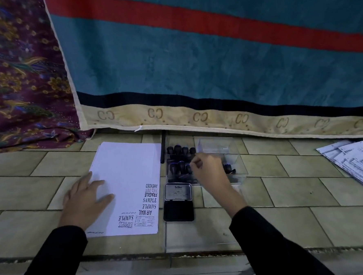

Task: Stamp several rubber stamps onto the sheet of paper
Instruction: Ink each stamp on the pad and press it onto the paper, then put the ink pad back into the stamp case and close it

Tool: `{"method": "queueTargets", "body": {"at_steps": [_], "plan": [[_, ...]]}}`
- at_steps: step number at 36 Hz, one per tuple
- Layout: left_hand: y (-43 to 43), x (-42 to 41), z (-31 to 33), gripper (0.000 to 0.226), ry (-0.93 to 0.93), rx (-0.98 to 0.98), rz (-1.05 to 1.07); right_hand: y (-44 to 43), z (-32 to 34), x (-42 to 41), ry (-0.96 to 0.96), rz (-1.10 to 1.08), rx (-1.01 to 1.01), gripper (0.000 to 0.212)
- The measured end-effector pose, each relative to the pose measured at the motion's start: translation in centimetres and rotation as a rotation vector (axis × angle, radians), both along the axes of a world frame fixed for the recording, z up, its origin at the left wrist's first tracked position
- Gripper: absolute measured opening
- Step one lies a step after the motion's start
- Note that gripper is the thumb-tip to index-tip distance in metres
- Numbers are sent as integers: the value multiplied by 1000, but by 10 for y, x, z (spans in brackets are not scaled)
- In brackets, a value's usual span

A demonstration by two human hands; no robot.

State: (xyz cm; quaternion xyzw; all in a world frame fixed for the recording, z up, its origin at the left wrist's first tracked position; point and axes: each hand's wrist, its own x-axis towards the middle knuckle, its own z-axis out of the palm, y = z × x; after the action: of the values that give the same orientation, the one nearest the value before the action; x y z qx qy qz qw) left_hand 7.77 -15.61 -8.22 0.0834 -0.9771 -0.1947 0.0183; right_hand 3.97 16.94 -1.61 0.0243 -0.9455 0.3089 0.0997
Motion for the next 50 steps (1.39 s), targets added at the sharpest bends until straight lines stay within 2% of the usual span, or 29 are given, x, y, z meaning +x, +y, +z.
{"method": "queueTargets", "body": {"at_steps": [3, 6, 9, 11, 14, 18, 22, 28, 35, 39, 41, 45, 50], "plan": [[15, 4, 4, 47, 151, -64, -48, -1, -14, 17, -78, -9, -10, 11], [42, 11, 9, 45, 264, -10, -152, -4, -25, 24, -135, -7, 29, 10], [72, 18, 12, 78, 163, 96, -350, -7, -33, 25, -161, -13, 81, 9], [90, 21, 8, 96, 86, 101, -441, -9, -37, 25, -157, -22, 109, 8], [110, 24, 0, 108, 50, 84, -473, -11, -41, 26, -140, -31, 154, 10], [118, 25, -6, 110, 42, 103, -454, -12, -47, 27, -96, -33, 177, 12], [119, 24, -7, 110, 49, 114, -462, -10, -49, 29, -96, -38, 83, 10], [120, 24, -8, 112, 58, 116, -474, -3, -41, 36, -96, -8, -171, 23], [118, 28, -4, 95, 128, 121, -584, 17, -18, 45, -212, 172, -251, 9], [115, 31, 3, 64, 214, 250, -608, 23, -12, 48, -295, 317, -255, 17], [115, 31, 4, 45, 257, 274, -604, 23, -11, 49, -329, 381, -183, 21], [115, 29, 2, 37, 304, 266, -611, 19, -15, 53, -339, 451, -39, 23], [114, 27, -4, 14, 284, 209, -618, 14, -20, 55, -264, 480, 81, 20]]}}
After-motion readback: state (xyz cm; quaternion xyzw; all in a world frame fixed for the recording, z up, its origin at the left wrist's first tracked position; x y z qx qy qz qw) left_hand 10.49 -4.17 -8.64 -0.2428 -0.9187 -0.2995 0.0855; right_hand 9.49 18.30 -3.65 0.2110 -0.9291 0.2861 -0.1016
